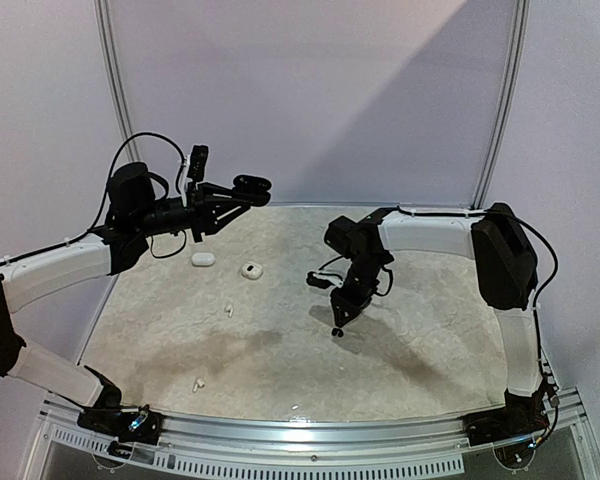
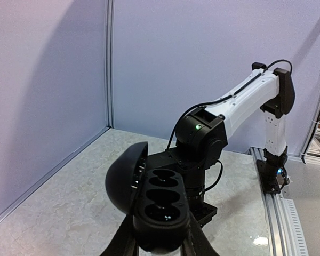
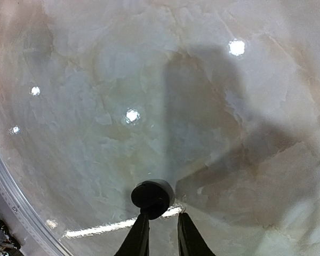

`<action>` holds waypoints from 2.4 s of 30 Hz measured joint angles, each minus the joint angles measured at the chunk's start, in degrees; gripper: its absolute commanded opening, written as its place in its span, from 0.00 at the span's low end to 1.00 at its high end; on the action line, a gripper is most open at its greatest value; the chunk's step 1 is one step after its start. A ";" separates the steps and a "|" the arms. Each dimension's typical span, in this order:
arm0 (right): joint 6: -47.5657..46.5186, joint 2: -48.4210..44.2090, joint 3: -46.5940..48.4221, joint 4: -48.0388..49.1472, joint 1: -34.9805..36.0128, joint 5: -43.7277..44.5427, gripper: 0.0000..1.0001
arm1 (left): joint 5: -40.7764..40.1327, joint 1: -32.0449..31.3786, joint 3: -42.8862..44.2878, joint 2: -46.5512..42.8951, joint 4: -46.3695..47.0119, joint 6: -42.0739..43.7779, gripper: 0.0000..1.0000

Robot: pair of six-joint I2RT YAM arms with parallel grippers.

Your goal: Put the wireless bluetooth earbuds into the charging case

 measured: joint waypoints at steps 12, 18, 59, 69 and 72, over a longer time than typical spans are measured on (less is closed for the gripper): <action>1.51 0.17 -0.85 2.67 0.00 0.07 0.16 | 0.02 0.00 0.00 0.00 -0.24 0.59 0.00; 1.70 0.28 -2.45 3.26 0.24 0.68 0.17 | 0.07 0.00 0.00 0.00 -0.37 0.83 0.00; 5.53 -0.55 -6.03 7.78 2.99 -4.61 0.01 | 0.42 0.00 -0.02 -0.02 -0.79 1.73 0.00; 6.12 -0.63 -6.38 8.00 3.37 -5.77 0.00 | 0.42 0.00 -0.04 -0.17 -0.81 2.36 0.00; 6.49 -1.40 -6.36 7.98 3.76 -5.51 0.00 | 0.42 0.00 -0.04 -0.46 -0.81 2.54 0.00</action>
